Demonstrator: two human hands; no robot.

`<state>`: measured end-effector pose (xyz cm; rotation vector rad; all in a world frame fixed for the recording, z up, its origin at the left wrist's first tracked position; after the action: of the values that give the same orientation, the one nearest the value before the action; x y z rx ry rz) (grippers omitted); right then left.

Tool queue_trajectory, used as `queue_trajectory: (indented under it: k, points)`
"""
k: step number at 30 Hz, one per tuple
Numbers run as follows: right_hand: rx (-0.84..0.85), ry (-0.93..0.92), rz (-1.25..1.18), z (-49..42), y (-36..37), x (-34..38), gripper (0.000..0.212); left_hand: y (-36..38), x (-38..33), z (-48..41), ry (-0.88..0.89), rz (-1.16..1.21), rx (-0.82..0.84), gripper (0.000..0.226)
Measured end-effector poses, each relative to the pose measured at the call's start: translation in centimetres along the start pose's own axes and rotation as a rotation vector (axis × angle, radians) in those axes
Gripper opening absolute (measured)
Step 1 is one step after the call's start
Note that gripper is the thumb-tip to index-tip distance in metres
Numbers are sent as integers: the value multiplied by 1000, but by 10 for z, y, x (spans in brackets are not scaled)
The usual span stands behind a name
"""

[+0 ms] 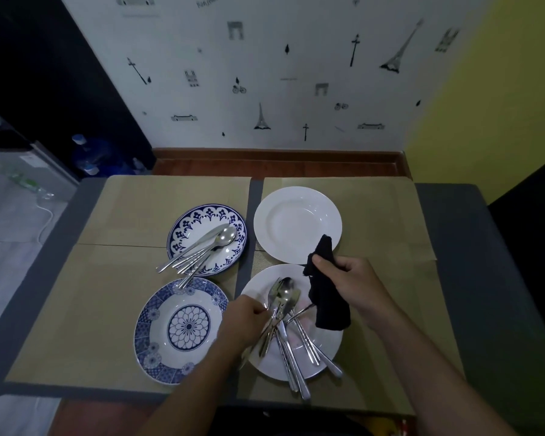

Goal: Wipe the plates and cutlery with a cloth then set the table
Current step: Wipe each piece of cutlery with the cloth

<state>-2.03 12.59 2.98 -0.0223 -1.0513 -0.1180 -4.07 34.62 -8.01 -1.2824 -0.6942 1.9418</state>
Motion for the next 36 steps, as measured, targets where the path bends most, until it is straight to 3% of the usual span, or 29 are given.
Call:
queue_trajectory:
  k: [5,8,16,20,23,28,33,36]
  points:
    - [4,18,163,-8,5,-9,37,-18,-29,1,97,286,25,33]
    - [16,22,238,-10,14,-15,41,-36,-55,2,146,441,41,21]
    - [36,84,23,-4,25,3,15,-58,-101,8,196,641,229,19]
    - [-145,50,-58,-9,15,15,29,-66,-114,15,220,678,326,21]
    - [-240,-28,-69,-10,14,21,27,-74,-121,14,242,689,286,19]
    - [-6,54,-24,-8,23,31,23,-80,-124,7,247,684,222,16]
    - [-256,-94,-35,-12,14,37,22,-78,-126,6,231,701,200,15]
    - [-269,-85,-54,-16,18,29,29,-83,-128,4,204,756,136,12]
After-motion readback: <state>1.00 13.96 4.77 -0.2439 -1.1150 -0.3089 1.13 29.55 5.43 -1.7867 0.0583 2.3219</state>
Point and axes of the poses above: each hand's wrist, its own z-axis away from the middle knuckle, its own y-axis out of the palm, x = y × z, the point moved 6 cm from there along -z, towards the middle knuckle, and after that the axes turned 6 degrees about -x, right-handed, at the moved point
